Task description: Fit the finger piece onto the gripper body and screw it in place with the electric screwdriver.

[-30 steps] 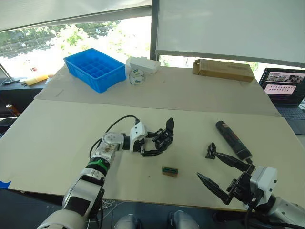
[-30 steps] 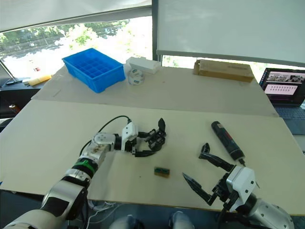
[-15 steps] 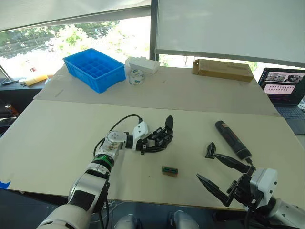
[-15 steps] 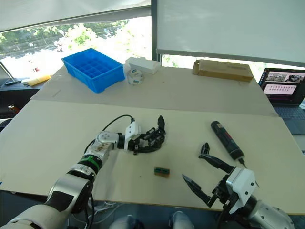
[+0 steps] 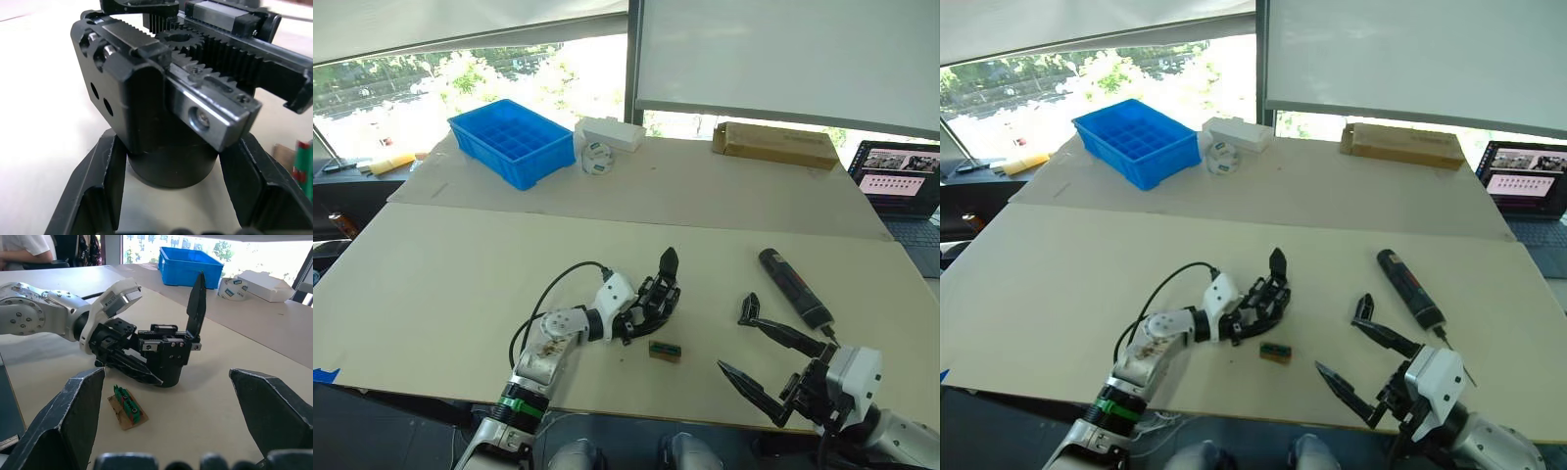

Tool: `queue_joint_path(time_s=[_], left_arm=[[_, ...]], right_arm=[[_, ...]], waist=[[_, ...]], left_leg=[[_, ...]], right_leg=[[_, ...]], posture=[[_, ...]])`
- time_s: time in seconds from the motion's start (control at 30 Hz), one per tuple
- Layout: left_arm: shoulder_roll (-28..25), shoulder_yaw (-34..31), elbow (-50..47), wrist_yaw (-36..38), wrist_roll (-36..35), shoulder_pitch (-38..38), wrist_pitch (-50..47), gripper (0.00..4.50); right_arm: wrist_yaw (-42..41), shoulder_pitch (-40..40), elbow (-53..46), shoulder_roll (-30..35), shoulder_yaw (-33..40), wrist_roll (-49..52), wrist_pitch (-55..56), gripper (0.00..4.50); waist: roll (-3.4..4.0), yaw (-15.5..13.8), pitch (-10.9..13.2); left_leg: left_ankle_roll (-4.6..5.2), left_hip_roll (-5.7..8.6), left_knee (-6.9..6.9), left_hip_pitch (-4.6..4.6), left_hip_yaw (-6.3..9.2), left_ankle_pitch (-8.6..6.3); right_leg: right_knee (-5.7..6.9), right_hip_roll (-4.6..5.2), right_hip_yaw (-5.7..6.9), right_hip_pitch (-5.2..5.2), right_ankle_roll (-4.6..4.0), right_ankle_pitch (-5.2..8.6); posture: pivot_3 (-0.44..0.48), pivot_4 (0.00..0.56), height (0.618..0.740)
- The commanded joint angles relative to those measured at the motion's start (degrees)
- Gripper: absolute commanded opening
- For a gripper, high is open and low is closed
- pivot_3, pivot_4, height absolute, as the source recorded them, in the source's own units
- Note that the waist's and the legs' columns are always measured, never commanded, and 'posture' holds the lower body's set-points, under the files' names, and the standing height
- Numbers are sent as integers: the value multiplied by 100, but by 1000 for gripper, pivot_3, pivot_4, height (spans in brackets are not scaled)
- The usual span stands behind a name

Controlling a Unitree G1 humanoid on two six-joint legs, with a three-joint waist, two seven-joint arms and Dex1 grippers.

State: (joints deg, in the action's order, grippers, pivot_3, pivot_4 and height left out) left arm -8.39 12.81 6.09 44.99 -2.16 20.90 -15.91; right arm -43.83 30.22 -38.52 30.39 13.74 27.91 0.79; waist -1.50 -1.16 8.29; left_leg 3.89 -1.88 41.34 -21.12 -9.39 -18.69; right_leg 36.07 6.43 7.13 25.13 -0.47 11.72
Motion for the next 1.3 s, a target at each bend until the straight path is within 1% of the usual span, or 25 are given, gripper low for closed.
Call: queue_joint_path(time_s=[0.03, 0.17, 0.3, 0.4, 0.53, 0.6, 0.67, 0.7, 0.77, 0.83, 0.9, 0.97, 1.03, 1.1, 1.17, 1.23, 1.27, 1.3], left_arm=[[83, 91, -308, -535, 210, 53, 390, 2261], [82, 162, -59, -694, 253, 0, 577, 2261], [70, 275, 69, -582, 151, -142, 531, 2261], [62, 333, 123, -545, 122, -210, 561, 2261], [10, 234, 138, -521, 6, -251, 379, 2261], [-12, 126, 190, -536, -79, -200, 270, 3309], [-66, 26, 265, -542, -154, -110, 219, 4197], [-109, -25, 260, -464, -235, -77, 175, 4360], [-292, -89, 174, -169, -411, -70, 203, 4360], [-625, -91, 102, 289, -546, -129, 429, 4360], [-1055, -261, 176, 752, -755, -155, 539, 4360], [-1507, -413, 381, 1208, -878, -108, 794, 4360], [-1962, -553, 538, 1805, -1147, 22, 655, 4360], [-2299, -765, 606, 2294, -1532, 191, 308, 4360], [-2607, -905, 620, 2889, -1854, 339, 233, 4360], [-2851, -969, 595, 3448, -2098, 461, 221, 4360], [-2917, -994, 580, 3594, -2166, 522, 207, 4360], [-2963, -1041, 544, 3734, -2253, 608, 239, 4360]], right_arm=[[-44, -63, -33, 0, -11, 34, 70, 4500], [-76, -91, 10, 21, -15, 41, 80, 4500], [-87, -66, 16, 4, 26, 42, 91, 4500], [-103, 22, -17, -13, 23, 106, 41, 4500], [-40, 296, -86, -140, 41, 97, 93, 4500], [-7, 334, -84, -185, 15, 92, 91, 4500], [30, 310, -75, -206, 8, 121, 40, 4500], [71, 273, -74, -214, 22, 173, -13, 4500], [420, 136, -160, -345, 148, 573, -265, 4500], [658, 77, -376, -322, 280, 1078, -591, 4500], [1061, 240, -808, -48, 420, 1846, -1287, 4500], [1510, 423, -1130, 414, 596, 2366, -2069, 4500], [2348, 399, -1267, 1059, 801, 2926, -3029, 4500], [3286, 126, -1273, 1679, 958, 3757, -3742, 4500], [4188, -243, -1154, 2301, 1039, 5135, -3987, 4500], [4989, -704, -831, 2965, 1008, 6101, -4256, 4500], [5391, -905, -614, 3258, 953, 6471, -4372, 4500], [6028, -1137, -241, 3636, 784, 7070, -4425, 4500]], waist=[[1, 11, 0], [2, 18, -1], [6, 14, -3], [21, 8, -13], [41, -3, -25], [46, 1, -27], [50, 13, -30], [51, 15, -31], [50, 40, -31], [54, 57, -33], [59, 65, -35], [59, 67, -35], [59, 61, -35], [58, 58, -34], [56, 55, -30], [54, 35, -29], [56, 42, -28], [55, 38, -27]], left_leg=[[0, -1, -2, 1, 0, 0], [-3, -2, -6, 2, -1, 2], [-3, -2, -2, 2, -2, 1], [-2, -2, -4, 3, -2, 1], [-2, -2, -5, 4, -2, 1], [-2, -2, -6, 5, -2, 1], [-2, -2, -5, 7, -2, 1], [-1, -2, -5, 8, -2, 0], [-2, -3, -5, 9, -2, 0], [-4, -6, -6, 10, -1, 1], [-10, -8, -10, 10, -3, 4], [-17, -11, -17, 13, -1, 8], [-26, -15, -28, 15, 1, 13], [-26, -16, -27, 15, -1, 13], [-26, -15, -25, 7, -2, 13], [-26, -14, -29, 4, -2, 13], [-26, -13, -27, 5, 1, 13], [-25, -10, -32, 3, -2, 13]], right_leg=[[0, 0, 0, 0, -2, -1], [0, -1, 1, 2, -12, -4], [0, 1, 2, 0, -11, -4], [-2, 2, 2, -1, -11, -4], [-2, 2, 2, -1, -12, -3], [-2, 2, 1, -2, -11, -2], [-1, 2, 0, -4, -10, -2], [-1, 3, 0, -5, -9, -2], [1, 2, 0, -4, -8, -1], [2, 2, -1, -2, -13, -2], [6, 5, -3, 3, -21, -1], [7, 13, -2, 5, -31, 0], [1, 16, 1, 3, -38, -1], [1, 18, 0, 5, -42, -3], [-1, 19, 0, 12, -46, -5], [-6, 16, 0, 15, -46, -6], [-6, 9, 5, 11, -43, -7], [-7, 3, 4, 14, -43, -8]], posture=[[0, 150, 740], [0, 150, 740], [0, 150, 740], [0, 150, 740], [0, 150, 740], [0, 150, 740], [0, 150, 740], [0, 150, 740], [0, 150, 740], [0, 150, 740], [0, 150, 740], [0, 150, 740], [0, 150, 740], [0, 150, 740], [0, 150, 740], [0, 150, 740], [0, 150, 740], [0, 150, 740]])
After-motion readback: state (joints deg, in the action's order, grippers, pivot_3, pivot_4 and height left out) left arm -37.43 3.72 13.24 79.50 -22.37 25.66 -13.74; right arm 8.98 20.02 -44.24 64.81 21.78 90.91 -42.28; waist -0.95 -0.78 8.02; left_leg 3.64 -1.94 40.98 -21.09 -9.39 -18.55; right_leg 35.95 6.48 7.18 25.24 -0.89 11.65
